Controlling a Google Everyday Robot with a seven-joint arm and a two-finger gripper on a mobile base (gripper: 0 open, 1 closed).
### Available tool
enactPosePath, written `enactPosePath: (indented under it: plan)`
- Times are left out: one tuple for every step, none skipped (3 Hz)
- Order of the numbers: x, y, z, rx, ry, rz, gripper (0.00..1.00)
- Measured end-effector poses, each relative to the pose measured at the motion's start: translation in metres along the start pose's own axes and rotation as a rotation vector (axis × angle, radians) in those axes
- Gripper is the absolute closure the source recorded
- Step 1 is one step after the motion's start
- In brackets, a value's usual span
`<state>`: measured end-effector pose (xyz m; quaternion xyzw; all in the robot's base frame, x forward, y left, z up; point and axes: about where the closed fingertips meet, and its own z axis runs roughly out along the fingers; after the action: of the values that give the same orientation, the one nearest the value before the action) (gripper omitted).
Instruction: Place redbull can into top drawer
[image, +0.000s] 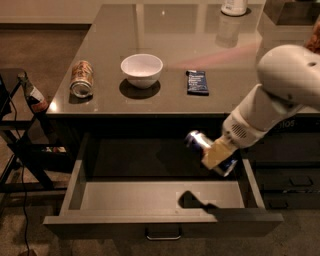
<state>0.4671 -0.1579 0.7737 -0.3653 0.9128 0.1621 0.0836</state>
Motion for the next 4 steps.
enactPosePath:
  plan:
    - [-0.010,0.028,0.038,-0.091,-0.001,-0.018,1.00]
    - [-0.010,0.028,0.038,-0.092,-0.001,-0.018,1.00]
    - [-0.009,0.037,0.071,-0.109,0.021,-0.001,1.00]
    - [-0.008,0.041,0.123,-0.130,0.016,0.038,1.00]
